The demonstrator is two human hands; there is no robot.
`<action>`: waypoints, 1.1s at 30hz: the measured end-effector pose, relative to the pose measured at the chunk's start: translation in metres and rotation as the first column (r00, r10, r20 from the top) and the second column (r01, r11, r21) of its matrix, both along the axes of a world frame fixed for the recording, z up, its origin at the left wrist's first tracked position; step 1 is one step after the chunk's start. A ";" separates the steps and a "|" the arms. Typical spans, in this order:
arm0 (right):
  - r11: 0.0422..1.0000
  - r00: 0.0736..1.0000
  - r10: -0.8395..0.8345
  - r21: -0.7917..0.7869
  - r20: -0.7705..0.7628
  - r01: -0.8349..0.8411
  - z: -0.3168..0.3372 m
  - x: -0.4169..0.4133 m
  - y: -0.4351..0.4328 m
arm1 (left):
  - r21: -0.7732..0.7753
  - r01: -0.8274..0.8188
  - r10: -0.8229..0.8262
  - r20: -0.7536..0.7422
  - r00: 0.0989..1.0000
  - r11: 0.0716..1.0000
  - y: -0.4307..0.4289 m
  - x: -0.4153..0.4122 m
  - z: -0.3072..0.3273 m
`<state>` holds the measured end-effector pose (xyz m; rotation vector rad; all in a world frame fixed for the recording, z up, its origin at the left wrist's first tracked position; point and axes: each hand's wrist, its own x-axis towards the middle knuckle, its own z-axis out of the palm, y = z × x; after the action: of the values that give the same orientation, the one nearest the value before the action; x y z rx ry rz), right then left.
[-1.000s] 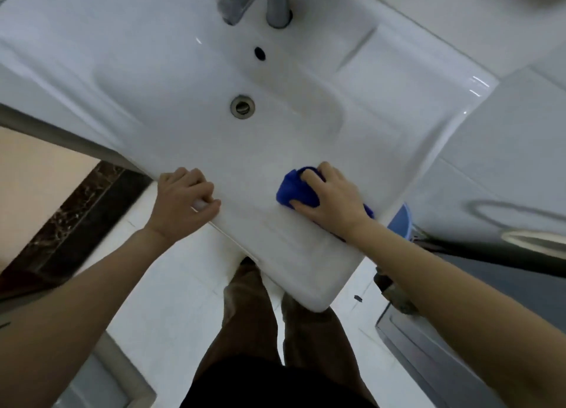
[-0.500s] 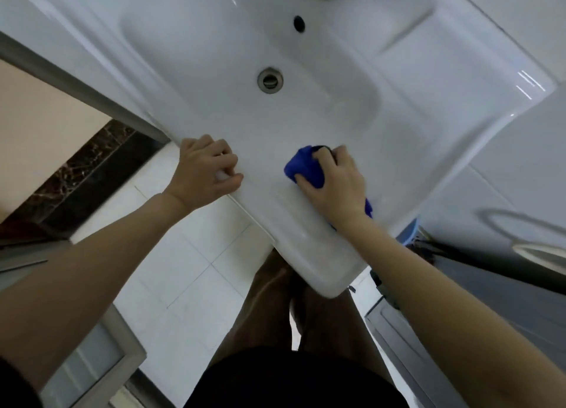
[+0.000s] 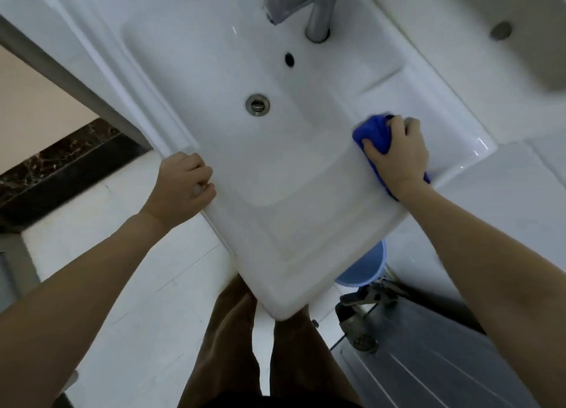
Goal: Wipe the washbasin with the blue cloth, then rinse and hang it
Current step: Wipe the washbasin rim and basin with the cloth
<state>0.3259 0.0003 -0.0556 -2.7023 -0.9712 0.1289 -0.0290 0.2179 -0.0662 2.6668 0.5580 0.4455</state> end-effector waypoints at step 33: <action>0.982 0.972 0.179 0.038 0.154 -0.187 -0.009 0.009 0.061 | -0.078 -0.042 0.029 -0.156 0.987 0.996 -0.003 0.000 0.014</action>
<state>0.3347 0.0613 -0.0650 -2.6017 -1.2495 -0.0655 -0.0287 0.2147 -0.0517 2.6318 0.6556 0.2215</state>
